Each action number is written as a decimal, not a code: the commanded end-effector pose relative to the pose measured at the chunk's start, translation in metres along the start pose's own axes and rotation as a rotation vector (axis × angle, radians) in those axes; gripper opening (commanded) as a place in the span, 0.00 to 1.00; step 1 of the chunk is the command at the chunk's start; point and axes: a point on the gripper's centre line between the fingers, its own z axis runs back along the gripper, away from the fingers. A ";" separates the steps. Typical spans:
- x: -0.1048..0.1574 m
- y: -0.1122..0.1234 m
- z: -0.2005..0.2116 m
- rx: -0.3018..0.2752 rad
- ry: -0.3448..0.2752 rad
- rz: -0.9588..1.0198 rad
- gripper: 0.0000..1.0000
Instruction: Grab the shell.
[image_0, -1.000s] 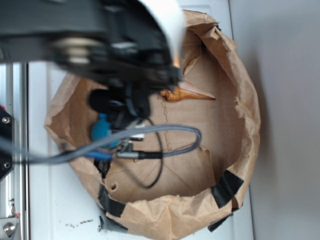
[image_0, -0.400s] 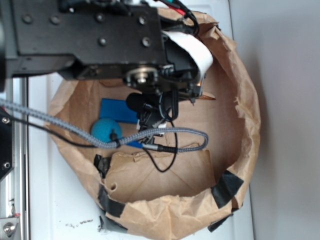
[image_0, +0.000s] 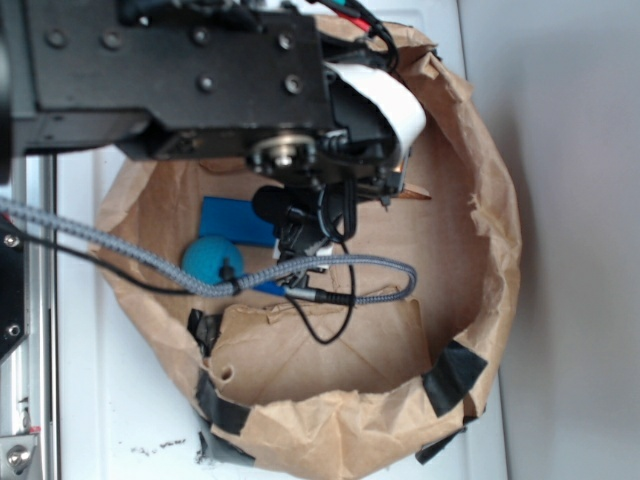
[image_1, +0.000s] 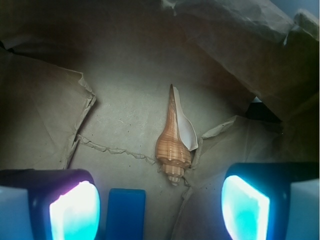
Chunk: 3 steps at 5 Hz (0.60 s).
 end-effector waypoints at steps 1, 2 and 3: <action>0.009 0.009 -0.029 0.018 -0.048 0.002 1.00; 0.012 0.011 -0.049 -0.004 0.004 0.000 1.00; 0.019 0.008 -0.065 0.014 0.037 -0.011 1.00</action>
